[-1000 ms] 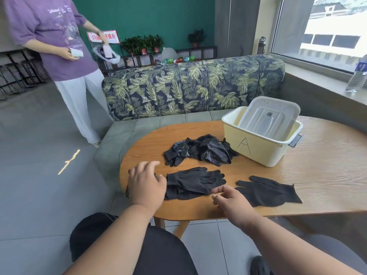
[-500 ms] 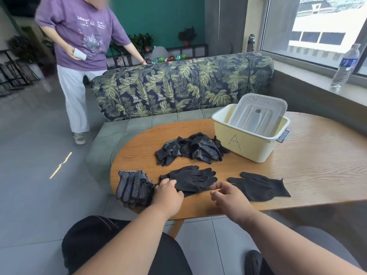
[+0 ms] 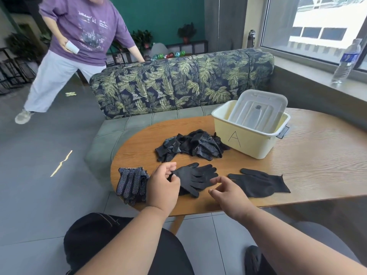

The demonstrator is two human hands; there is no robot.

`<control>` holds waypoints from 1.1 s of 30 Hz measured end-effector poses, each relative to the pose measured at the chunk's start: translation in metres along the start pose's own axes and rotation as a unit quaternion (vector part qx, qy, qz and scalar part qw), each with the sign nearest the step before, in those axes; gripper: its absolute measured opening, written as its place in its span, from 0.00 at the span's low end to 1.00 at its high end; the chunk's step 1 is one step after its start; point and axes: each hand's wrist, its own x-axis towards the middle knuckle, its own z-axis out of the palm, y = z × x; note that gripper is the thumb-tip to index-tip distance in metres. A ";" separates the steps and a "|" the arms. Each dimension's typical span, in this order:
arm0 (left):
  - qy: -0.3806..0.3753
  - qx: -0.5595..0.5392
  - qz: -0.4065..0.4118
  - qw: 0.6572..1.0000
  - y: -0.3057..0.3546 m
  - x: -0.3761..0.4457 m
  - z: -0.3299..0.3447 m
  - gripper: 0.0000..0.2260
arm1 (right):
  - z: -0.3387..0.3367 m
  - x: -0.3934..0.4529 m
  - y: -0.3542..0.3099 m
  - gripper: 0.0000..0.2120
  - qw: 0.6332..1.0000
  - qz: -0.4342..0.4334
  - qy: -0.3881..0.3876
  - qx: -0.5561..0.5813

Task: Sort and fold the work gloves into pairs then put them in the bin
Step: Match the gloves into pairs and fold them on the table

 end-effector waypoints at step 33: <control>-0.162 -0.384 -0.308 0.855 0.006 -0.002 0.002 0.11 | -0.027 0.003 -0.011 0.03 0.992 0.028 0.122 0.029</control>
